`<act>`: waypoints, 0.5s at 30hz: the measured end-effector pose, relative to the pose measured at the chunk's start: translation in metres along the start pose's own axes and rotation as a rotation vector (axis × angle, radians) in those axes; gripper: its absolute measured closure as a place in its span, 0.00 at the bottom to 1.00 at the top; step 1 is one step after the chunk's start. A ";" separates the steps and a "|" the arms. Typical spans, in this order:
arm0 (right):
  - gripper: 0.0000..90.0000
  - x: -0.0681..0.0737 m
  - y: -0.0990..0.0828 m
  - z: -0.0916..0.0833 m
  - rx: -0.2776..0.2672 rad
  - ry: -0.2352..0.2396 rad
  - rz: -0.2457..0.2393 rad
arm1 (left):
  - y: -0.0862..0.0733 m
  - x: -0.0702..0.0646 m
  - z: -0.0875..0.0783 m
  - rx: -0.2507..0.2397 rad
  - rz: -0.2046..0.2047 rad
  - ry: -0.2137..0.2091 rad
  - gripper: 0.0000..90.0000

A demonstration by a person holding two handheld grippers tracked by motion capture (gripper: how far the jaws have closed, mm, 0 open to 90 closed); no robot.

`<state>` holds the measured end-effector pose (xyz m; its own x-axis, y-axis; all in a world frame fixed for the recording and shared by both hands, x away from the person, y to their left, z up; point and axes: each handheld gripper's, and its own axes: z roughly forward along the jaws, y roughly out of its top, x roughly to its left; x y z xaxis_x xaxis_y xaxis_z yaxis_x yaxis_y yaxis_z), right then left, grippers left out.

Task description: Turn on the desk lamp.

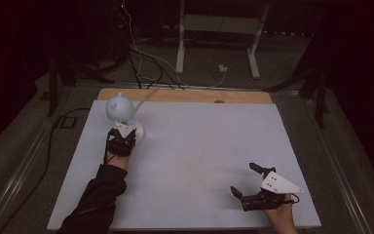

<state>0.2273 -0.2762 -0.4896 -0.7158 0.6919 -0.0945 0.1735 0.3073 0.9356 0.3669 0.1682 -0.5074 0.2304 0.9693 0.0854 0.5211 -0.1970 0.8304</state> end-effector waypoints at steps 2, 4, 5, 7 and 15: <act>0.00 0.000 0.000 0.000 0.002 0.001 0.000 | -0.001 0.000 0.001 0.000 0.001 -0.001 1.00; 0.00 0.000 0.000 0.000 0.002 0.002 -0.003 | -0.001 -0.001 0.002 -0.002 0.005 -0.005 1.00; 0.00 0.000 0.000 0.000 0.002 0.002 -0.002 | -0.001 -0.001 0.002 0.000 0.006 -0.005 1.00; 0.00 0.000 0.000 0.000 0.003 0.002 -0.001 | -0.001 -0.002 0.004 0.003 0.011 -0.006 1.00; 0.00 0.000 0.000 0.000 0.003 0.002 -0.002 | -0.003 -0.002 0.008 0.009 0.019 0.007 1.00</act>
<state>0.2272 -0.2760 -0.4899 -0.7175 0.6900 -0.0953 0.1743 0.3103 0.9345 0.3721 0.1658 -0.5142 0.2349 0.9663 0.1048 0.5244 -0.2168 0.8234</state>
